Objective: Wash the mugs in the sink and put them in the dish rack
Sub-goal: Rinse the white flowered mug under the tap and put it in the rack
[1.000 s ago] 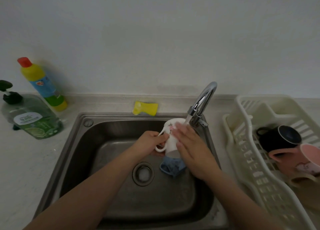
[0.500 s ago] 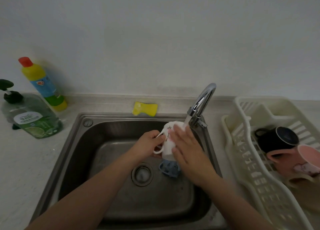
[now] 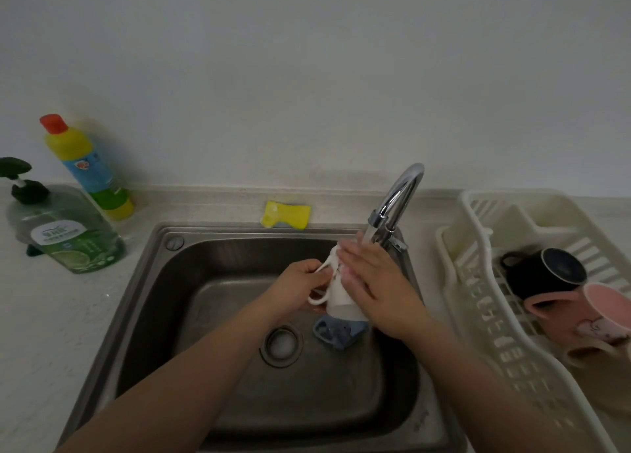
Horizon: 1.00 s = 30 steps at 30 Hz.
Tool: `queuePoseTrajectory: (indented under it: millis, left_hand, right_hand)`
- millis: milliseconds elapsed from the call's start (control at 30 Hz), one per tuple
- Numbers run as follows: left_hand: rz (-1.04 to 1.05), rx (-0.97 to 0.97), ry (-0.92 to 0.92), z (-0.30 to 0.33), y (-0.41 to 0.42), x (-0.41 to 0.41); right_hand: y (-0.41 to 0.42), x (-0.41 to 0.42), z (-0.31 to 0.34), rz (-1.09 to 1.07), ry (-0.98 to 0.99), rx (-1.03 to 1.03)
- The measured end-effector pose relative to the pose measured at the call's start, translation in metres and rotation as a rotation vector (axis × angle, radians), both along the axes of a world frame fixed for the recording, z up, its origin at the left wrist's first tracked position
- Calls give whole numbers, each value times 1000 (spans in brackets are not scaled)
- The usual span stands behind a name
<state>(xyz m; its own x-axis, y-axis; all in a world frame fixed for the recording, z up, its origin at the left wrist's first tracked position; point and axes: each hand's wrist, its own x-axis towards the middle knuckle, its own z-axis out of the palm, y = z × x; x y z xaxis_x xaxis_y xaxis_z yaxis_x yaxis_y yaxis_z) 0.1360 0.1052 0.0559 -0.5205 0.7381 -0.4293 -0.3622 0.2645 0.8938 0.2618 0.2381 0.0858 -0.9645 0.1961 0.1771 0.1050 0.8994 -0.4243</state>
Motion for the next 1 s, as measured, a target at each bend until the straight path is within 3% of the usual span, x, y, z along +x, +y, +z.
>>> queuePoseTrajectory:
  millis: [67, 200, 400, 533, 667, 867, 1000]
  left_hand:
    - [22, 24, -45, -2, 0, 0]
    - [47, 42, -114, -10, -8, -5]
    - [105, 29, -95, -11, -8, -7]
    - [99, 29, -51, -7, -11, -11]
    - [61, 9, -24, -3, -8, -6]
    - [85, 63, -134, -9, -12, -10]
    - [110, 69, -159, -12, -13, -7]
  right_hand:
    - [-4, -5, 3, -22, -18, 14]
    - [-26, 34, -9, 130, -68, -43]
    - [-16, -3, -4, -227, -79, -505]
    - [-37, 32, -10, -80, -92, -355]
    - [-12, -5, 1, -266, -66, -535]
    - [-36, 36, -7, -58, -96, -296]
    - [-18, 6, 3, -277, -22, -789]
